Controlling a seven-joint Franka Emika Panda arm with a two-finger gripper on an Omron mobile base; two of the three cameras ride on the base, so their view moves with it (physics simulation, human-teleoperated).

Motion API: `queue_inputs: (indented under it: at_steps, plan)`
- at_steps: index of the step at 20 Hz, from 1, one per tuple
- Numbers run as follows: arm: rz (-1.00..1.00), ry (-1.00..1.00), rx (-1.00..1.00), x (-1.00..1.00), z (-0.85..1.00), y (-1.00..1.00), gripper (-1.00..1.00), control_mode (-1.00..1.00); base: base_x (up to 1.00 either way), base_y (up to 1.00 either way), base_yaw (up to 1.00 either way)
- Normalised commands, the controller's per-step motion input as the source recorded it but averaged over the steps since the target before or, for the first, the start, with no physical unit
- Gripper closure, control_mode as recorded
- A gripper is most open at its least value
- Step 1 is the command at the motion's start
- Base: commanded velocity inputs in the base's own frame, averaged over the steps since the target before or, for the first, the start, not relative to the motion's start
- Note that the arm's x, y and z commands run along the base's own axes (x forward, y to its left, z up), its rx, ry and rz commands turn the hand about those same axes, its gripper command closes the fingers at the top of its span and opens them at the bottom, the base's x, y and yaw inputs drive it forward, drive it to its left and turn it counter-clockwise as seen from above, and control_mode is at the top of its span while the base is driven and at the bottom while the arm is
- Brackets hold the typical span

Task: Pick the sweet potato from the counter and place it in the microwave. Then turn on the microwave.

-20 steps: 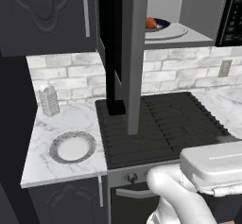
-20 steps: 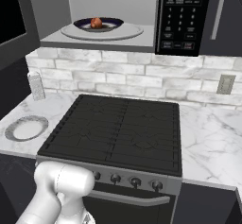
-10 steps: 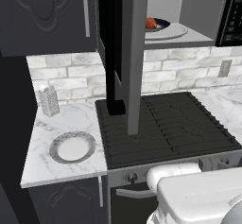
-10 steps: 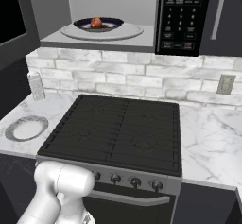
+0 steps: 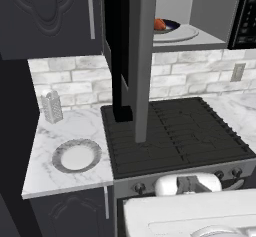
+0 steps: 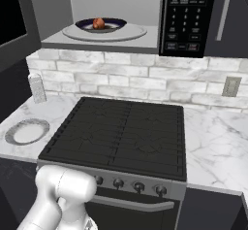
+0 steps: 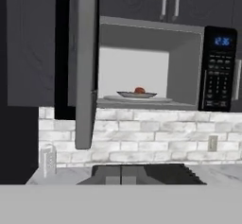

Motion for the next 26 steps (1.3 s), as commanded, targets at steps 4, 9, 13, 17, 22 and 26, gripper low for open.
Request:
queue_inputs:
  at_steps: [4,9,13,17,22,26]
  plan:
    - [-0.10,-0.06,0.00,0.25,-0.06,0.47,1.00,-1.00,0.00,0.00,0.00]
    - [-0.12,-0.05,0.00,0.43,-0.07,0.43,1.00,-1.00,0.00,0.00,0.00]
    - [-0.14,-0.05,0.00,0.39,-0.15,0.45,1.00,-1.00,0.00,0.00,0.00]
    - [-0.15,-0.05,0.00,0.47,-0.18,0.42,1.00,-1.00,0.00,0.00,0.00]
    - [-0.16,-0.04,0.00,0.63,-0.18,0.43,1.00,-1.00,0.00,0.00,0.00]
    - [-0.17,-0.07,0.00,0.67,-0.08,0.42,1.00,-1.00,0.00,0.00,0.00]
